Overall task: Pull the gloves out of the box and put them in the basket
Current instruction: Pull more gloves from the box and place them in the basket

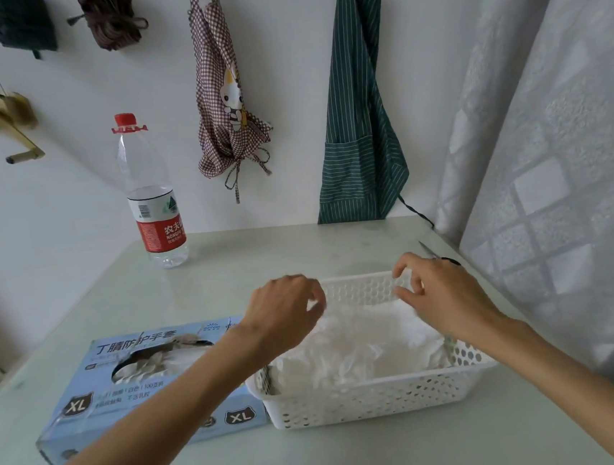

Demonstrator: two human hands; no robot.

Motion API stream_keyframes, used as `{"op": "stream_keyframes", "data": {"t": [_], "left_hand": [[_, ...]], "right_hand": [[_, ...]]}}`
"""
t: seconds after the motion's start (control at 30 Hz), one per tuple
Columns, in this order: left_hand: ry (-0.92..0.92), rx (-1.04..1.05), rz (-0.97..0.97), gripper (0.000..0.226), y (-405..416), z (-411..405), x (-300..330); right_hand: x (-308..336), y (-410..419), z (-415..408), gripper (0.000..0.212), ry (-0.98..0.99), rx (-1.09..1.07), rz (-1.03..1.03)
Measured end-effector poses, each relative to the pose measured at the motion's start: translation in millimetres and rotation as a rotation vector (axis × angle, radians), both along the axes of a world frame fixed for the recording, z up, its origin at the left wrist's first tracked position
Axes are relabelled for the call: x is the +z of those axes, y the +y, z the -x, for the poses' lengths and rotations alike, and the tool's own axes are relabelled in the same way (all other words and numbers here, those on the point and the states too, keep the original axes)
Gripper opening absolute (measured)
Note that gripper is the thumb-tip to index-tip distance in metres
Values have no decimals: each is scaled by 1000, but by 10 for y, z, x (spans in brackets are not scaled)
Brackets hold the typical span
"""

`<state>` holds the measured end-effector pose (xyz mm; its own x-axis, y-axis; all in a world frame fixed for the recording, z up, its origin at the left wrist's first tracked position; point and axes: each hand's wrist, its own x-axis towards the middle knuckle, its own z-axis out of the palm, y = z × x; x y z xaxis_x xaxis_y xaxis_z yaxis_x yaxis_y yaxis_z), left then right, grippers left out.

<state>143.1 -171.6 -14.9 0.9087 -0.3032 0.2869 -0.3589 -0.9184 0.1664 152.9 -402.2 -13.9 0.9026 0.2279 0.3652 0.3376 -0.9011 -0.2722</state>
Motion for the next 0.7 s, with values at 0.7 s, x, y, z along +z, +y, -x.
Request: {"op": "stream_keyframes", "data": {"t": [0.7], "left_hand": [[496,-158,-362,101,120,-12,-24]], "right_hand": [[-101,383,44,17,432,484,-107]]}}
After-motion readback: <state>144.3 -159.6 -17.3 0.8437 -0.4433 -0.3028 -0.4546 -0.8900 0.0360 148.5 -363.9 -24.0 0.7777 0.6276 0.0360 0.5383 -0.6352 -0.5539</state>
